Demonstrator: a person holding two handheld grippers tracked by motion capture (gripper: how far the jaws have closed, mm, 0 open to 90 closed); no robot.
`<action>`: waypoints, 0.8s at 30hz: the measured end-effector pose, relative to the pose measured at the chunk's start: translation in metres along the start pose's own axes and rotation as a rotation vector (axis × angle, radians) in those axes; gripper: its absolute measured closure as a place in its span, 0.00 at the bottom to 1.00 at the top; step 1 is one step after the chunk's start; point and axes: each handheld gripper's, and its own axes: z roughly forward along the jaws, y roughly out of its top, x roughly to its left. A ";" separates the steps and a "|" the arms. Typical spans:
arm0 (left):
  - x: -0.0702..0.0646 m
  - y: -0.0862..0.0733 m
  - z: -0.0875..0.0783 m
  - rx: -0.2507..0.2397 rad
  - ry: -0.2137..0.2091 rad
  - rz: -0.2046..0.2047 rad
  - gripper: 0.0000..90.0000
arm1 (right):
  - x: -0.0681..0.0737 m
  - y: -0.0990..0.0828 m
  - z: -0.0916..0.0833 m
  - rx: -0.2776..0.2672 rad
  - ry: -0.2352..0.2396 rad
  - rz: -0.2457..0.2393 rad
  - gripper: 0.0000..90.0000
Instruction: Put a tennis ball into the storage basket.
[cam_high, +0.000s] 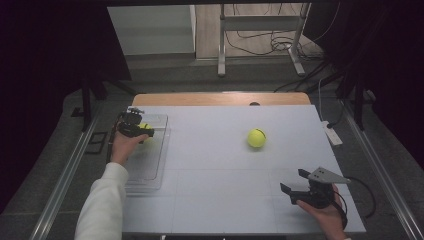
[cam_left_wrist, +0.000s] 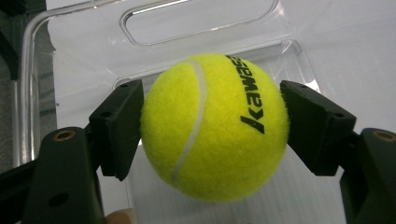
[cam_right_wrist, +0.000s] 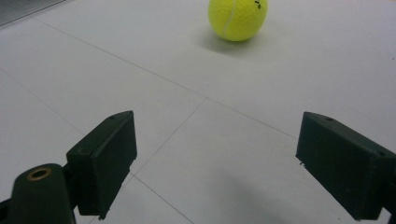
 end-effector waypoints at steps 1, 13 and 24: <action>-0.001 0.000 0.001 0.003 0.007 0.003 0.30 | 0.000 0.000 0.000 0.000 0.000 0.000 0.14; -0.005 -0.001 0.008 0.026 0.041 0.025 0.24 | 0.000 0.000 0.000 0.004 -0.002 -0.002 0.14; -0.006 0.000 -0.007 -0.044 0.024 0.022 0.15 | 0.000 0.000 0.001 0.002 -0.001 -0.002 0.14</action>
